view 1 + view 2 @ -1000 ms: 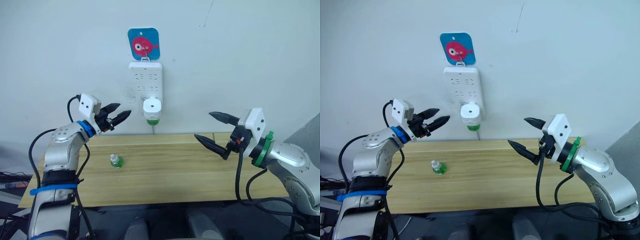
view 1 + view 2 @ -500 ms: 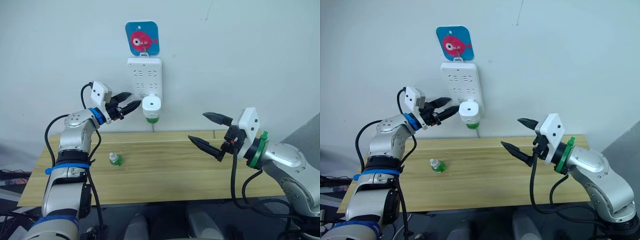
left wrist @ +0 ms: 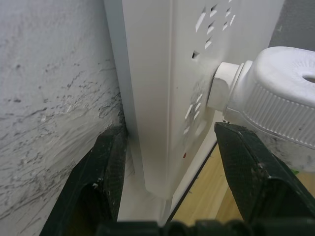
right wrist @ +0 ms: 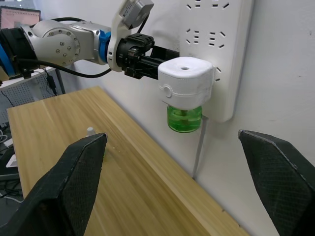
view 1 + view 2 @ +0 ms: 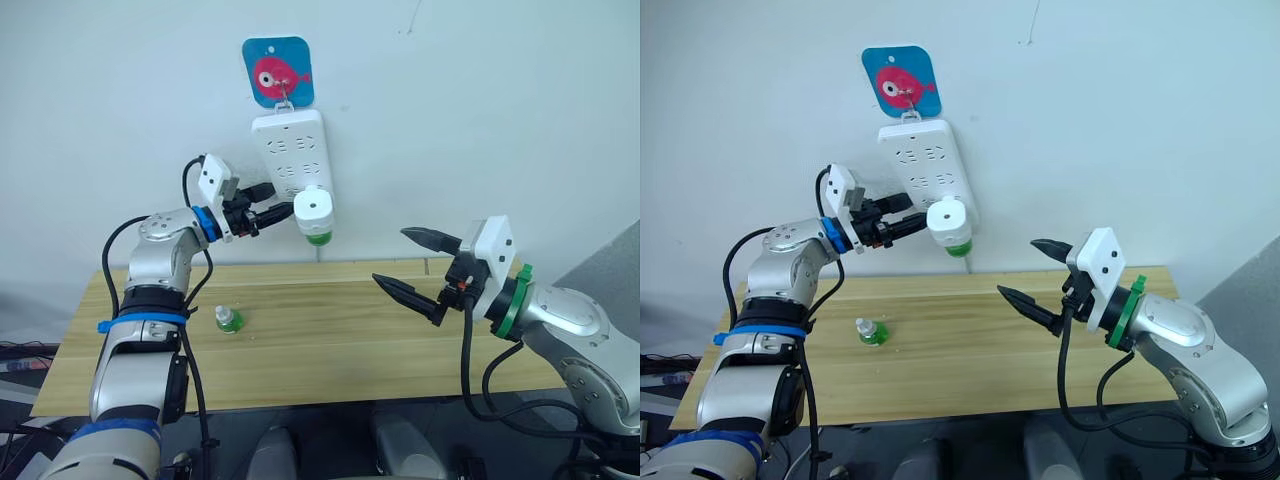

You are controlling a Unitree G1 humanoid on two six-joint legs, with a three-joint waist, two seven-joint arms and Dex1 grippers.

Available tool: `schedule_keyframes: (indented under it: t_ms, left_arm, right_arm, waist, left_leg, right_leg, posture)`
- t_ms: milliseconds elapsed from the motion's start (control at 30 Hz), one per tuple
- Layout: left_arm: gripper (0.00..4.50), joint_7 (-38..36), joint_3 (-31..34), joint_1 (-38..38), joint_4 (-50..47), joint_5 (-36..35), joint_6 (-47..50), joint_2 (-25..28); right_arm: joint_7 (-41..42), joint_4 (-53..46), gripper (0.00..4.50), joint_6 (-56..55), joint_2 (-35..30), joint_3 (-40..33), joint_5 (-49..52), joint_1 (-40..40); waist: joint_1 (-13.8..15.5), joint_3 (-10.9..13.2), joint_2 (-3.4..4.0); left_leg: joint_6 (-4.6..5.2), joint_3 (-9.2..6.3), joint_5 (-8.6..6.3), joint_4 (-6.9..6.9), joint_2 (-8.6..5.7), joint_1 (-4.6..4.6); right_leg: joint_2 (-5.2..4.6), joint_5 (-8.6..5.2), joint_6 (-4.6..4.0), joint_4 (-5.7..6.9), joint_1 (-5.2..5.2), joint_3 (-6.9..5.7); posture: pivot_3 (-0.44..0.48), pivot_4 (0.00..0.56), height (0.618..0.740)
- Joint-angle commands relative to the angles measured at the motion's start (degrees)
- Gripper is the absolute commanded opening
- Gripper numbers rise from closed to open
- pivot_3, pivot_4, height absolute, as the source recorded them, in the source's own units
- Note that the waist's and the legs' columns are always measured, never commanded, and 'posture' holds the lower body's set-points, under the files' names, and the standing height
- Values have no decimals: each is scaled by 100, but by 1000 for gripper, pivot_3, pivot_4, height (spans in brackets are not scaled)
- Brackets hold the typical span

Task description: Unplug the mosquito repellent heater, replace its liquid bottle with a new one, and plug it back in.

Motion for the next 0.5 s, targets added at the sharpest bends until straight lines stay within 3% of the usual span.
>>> schedule_keyframes:
  t_ms: [33, 200, 333, 500]
  left_arm:
    - [2826, -197, 18, -151, -319, -109, 6, 37]
    - [1554, -240, 9, -170, -324, -76, -13, -4]
    - [1367, -233, 8, -146, -332, -34, -50, -53]
    - [1366, -162, 39, -75, -474, -48, -19, -58]
  right_arm:
    - [-67, -291, 4500, -10, 80, 47, 86, -108]
    - [-313, -357, 4500, 124, 244, 136, 74, -192]
    - [-777, -446, 4500, 526, 381, 253, -18, -349]
    - [-1913, -456, 4500, 1083, 777, 915, -936, -890]
  waist:
    - [-2, 0, 0]
    - [7, 1, -1]
    - [20, 2, -1]
    - [21, 3, 0]
  left_leg:
    - [0, 0, 0, 0, 0, 0]
    - [0, 0, 0, 1, 0, 0]
    - [-1, 0, 1, 6, -1, -1]
    - [-2, 0, 2, 9, -1, -1]
  right_leg:
    - [0, 0, 0, 0, 0, 0]
    - [0, 0, 0, 0, 1, 0]
    - [-1, 0, 8, -1, 2, 3]
    - [-1, -1, 16, 0, 1, 4]
  posture:
    - [-217, 187, 729]
    - [-217, 187, 729]
    - [-217, 187, 729]
    - [-214, 187, 729]
